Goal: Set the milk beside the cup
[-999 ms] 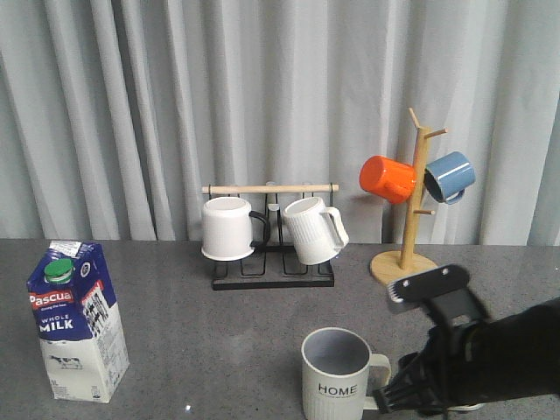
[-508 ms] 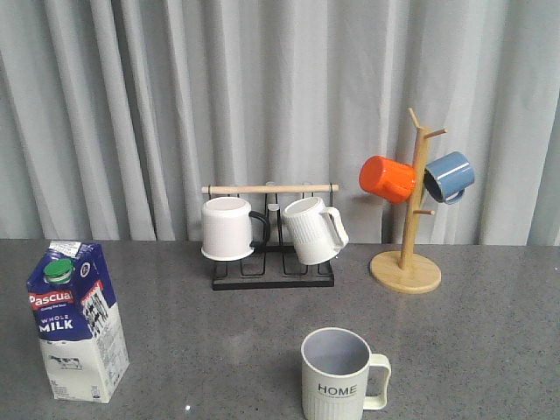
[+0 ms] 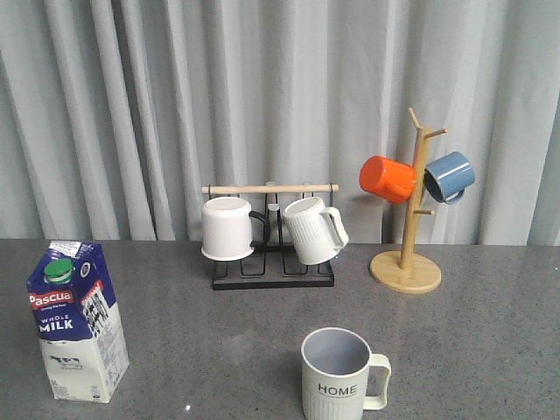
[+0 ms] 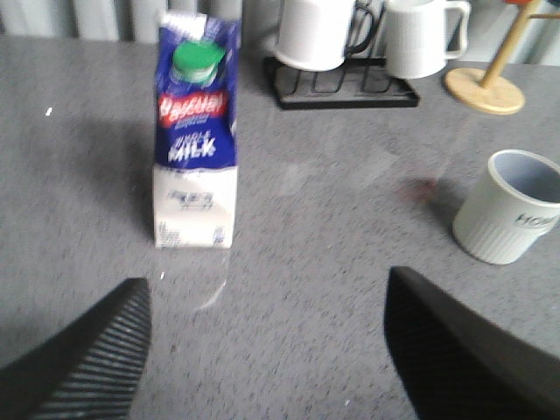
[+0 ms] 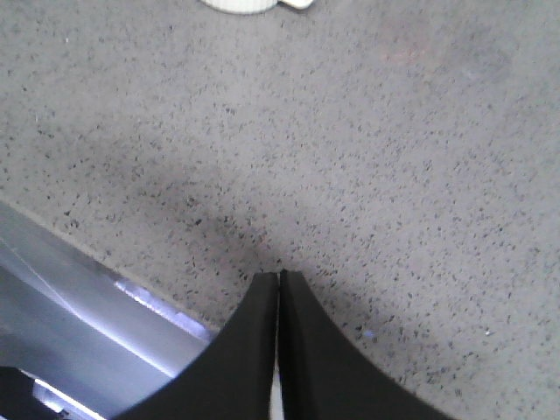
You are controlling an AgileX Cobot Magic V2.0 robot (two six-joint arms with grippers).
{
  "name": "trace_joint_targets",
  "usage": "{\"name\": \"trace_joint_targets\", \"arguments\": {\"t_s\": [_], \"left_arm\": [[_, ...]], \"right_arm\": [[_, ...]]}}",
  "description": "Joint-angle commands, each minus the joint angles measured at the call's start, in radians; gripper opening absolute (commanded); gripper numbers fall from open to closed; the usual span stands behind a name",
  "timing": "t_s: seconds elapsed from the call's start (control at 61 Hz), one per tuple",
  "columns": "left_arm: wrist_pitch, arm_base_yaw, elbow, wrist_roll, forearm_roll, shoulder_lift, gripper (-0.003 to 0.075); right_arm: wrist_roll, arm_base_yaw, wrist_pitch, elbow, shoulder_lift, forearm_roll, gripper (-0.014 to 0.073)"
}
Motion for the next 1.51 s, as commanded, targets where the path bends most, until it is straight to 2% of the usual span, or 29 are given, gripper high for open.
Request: {"name": "trace_joint_targets", "arguments": {"t_s": [0.0,0.344,0.606,0.786,1.261,1.491], "left_arm": [[0.001,0.0,-0.173,0.033,-0.027,0.115,0.0573],[0.246,0.0,-0.723,0.08,-0.012,0.59,0.0569],[0.413,0.0,-0.979,0.067,0.086,0.847,0.0569],[0.446,0.0,-1.004,0.04,0.17,0.922,0.0569],[0.425,0.0,-1.004,0.034,0.175,1.018,0.0569],[0.419,0.0,-1.004,0.024,0.223,1.064,0.0569]], "right_arm": [[0.006,-0.001,-0.054,-0.023,0.004,0.014,-0.0008],[0.006,-0.001,-0.054,-0.023,0.004,0.016,-0.0008],[0.006,-0.001,-0.05,-0.023,0.004,0.017,-0.0008],[0.006,-0.001,-0.05,-0.023,0.004,0.017,-0.0008],[0.006,-0.001,-0.042,-0.023,0.004,0.017,-0.0008],[0.006,-0.001,-0.041,-0.023,0.004,0.017,-0.0008]]}}
